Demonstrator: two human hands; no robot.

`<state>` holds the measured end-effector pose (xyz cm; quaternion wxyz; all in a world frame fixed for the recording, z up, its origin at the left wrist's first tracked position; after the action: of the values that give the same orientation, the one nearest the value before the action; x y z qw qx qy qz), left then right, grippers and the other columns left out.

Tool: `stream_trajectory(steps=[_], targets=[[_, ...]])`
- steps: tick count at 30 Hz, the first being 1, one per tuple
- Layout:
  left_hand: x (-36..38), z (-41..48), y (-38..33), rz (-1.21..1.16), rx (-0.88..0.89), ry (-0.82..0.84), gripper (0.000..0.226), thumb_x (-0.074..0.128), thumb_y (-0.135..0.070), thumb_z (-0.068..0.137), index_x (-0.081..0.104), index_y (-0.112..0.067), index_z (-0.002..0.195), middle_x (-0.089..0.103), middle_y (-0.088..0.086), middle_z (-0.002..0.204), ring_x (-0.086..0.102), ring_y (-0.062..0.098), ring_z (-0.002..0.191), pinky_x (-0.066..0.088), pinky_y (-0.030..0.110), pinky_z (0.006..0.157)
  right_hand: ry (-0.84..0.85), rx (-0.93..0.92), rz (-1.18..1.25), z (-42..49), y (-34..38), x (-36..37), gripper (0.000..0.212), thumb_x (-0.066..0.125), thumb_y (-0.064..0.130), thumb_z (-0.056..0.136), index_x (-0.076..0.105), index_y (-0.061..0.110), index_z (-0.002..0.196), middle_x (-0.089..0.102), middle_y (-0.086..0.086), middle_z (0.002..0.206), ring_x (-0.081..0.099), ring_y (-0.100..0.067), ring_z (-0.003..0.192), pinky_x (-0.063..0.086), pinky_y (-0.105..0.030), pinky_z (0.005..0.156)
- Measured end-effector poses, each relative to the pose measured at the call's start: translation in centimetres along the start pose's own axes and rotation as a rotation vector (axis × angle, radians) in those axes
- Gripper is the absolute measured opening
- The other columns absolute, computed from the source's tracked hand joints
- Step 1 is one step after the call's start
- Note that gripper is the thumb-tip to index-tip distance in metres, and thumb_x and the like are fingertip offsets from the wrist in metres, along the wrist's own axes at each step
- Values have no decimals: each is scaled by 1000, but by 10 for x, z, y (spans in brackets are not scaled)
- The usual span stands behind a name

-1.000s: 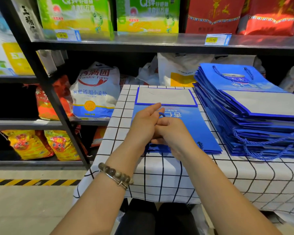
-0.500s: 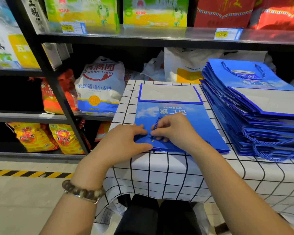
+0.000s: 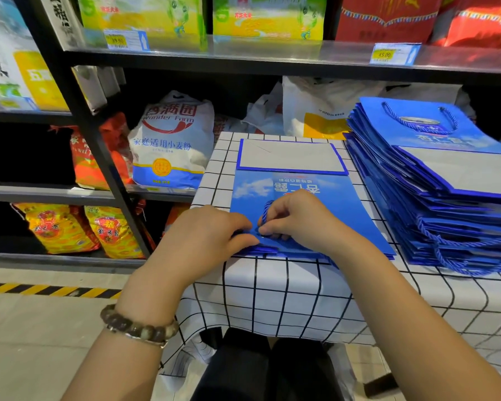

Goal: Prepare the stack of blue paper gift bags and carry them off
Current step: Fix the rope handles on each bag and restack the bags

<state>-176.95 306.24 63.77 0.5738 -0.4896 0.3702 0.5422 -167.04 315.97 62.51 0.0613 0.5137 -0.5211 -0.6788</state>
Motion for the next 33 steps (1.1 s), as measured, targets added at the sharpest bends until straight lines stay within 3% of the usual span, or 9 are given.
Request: stream_trajectory(steps=[3,6,8,12,16,21,24,29,33], targets=[[4,-2,-2,-31,50,-121,43,39,-54,88,70,-25,94,71,0,77,65,25,74,47,33,60,53,-10,-72,-1,1,-1,27,64,18,85,62,-4,69,51,-23,70,40,-17,62,38,-30,64],[0,-1,-3,19,68,-289,41,40,-47,84,69,-19,74,65,0,56,62,24,50,46,30,43,122,-7,-77,-5,1,-5,33,50,18,90,51,-13,79,40,-23,75,34,-24,67,33,-35,67],[1,2,-6,17,13,-220,46,32,-51,88,67,-21,83,68,1,67,64,26,64,45,32,51,192,1,-107,-8,1,-6,24,48,12,88,54,-11,91,48,-23,85,43,-30,76,38,-38,75],[1,8,-7,113,-141,-154,31,31,-45,97,54,-24,102,64,-1,99,58,22,92,32,29,63,226,-57,-304,-8,3,-6,18,50,10,89,64,4,99,58,-15,90,44,-14,75,38,-29,71],[-10,-2,-17,-45,-224,-349,30,43,-41,94,59,-17,86,63,3,87,59,27,81,31,29,60,250,-54,-332,-4,4,-7,16,49,16,93,65,14,97,55,9,75,47,-4,68,38,-11,61],[8,6,-32,286,-313,-75,43,33,-53,95,60,-20,90,62,4,96,57,25,91,26,31,67,232,-5,-301,-4,3,-8,23,53,25,91,65,6,84,49,-4,72,39,-14,67,35,-30,66],[18,10,-37,331,-305,-45,27,40,-37,97,59,-17,96,61,4,98,55,24,92,25,31,70,213,0,-293,-6,7,-7,28,55,24,90,61,-1,79,42,-10,71,34,-17,66,30,-32,63],[21,11,-37,208,-230,-40,20,35,-24,99,50,-16,108,51,2,107,53,23,95,27,29,69,138,-3,-361,-4,6,-10,26,53,18,90,58,-4,77,43,-15,74,37,-20,68,32,-33,63],[19,3,-26,-53,-204,19,24,31,-32,99,44,-19,84,42,-3,87,53,25,87,32,33,67,93,-4,-430,-4,5,-13,19,55,20,89,61,10,73,56,-7,76,45,-17,73,39,-32,66]])
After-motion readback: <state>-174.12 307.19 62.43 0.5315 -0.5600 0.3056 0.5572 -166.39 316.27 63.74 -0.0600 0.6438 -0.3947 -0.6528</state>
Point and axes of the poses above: each hand's wrist, its own z-axis towards the middle knuckle, its own x-axis out of the palm, y = z × x, the point moved 5 cm from there along z, towards the middle knuckle
